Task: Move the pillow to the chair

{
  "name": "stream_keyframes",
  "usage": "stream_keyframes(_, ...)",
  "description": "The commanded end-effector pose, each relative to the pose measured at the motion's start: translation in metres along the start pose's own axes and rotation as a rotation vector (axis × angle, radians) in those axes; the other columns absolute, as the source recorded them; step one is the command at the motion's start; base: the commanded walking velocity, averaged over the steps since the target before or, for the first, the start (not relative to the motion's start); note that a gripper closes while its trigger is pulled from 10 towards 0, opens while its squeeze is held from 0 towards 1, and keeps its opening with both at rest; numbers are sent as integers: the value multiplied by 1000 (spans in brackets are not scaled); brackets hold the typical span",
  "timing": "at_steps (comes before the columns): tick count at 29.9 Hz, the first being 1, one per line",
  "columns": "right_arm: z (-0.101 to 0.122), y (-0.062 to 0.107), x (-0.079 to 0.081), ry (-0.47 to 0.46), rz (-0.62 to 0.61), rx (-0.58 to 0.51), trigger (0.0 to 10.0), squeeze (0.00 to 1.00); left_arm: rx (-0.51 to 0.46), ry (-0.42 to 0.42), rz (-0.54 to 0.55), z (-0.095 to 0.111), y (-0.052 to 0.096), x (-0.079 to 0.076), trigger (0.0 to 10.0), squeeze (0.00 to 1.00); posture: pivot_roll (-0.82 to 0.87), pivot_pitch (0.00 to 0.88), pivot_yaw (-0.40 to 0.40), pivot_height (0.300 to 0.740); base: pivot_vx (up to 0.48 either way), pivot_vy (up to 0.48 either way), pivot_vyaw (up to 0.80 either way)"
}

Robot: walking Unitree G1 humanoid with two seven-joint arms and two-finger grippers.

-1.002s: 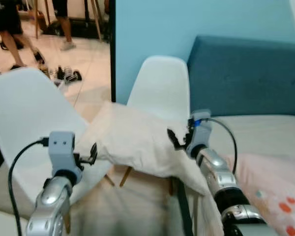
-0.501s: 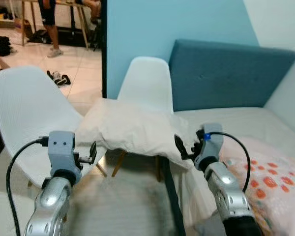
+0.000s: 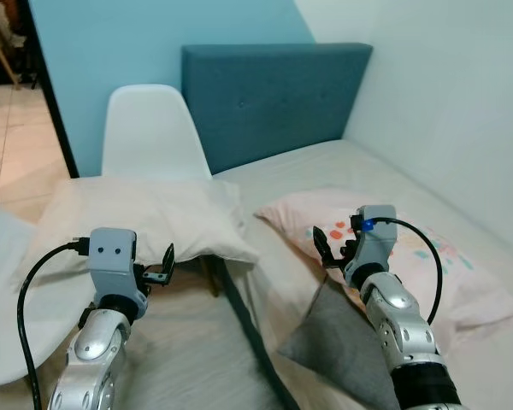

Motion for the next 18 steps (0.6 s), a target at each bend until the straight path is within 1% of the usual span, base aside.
stream_keyframes(1, 2, 1, 0, -11, -4, -4, 10000, 0, 6, 16, -4, -3, 1, -3, 10000, 0, -20, 0, -123, 740, 244, 0, -781)
stream_keyframes(5, 1, -1, 0, 2, -4, 6, 10000, 0, 1, 17, 0, -3, 1, -2, 10000, 0, -24, 0, -126, 740, 337, 0, -781)
stream_keyframes(10, 3, -1, 4, -1, 14, 1, 10000, 0, -2, 18, 1, -3, 1, -2, 10000, 0, -24, 0, -126, 740, 349, 0, 0)
stream_keyframes(12, 1, -1, 5, 12, 18, 11, 10000, 0, -3, 17, 1, -3, 1, -2, 10000, 0, -26, 0, -129, 740, 352, 0, 0)
stream_keyframes(14, 1, -1, 5, 21, 20, 16, 10000, 0, -3, 16, 1, -3, 1, -2, 10000, 0, -26, 0, -129, 740, 349, 0, -413)
stream_keyframes(17, -1, -1, 6, 23, 23, 26, 10000, 0, -4, 15, 1, -3, 1, -3, 10000, 0, -26, 0, -130, 740, 349, 0, -785)
stream_keyframes(18, -1, -1, 5, 24, 22, 30, 10000, 0, -5, 13, 3, -3, 1, -2, 10000, 0, -27, 0, -131, 740, 0, 0, -788)
Point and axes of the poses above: a point about 5 cm out from each wrist's last joint towards the gripper, its own y axis pointing back from the gripper into the wrist, its own z axis along the axis of the wrist's last joint, x = y × z, the point moved 6 cm from there along -y, pointing out of the wrist towards the gripper, and after that the axes turned 10 degrees about -y, right-handed, at the moved point
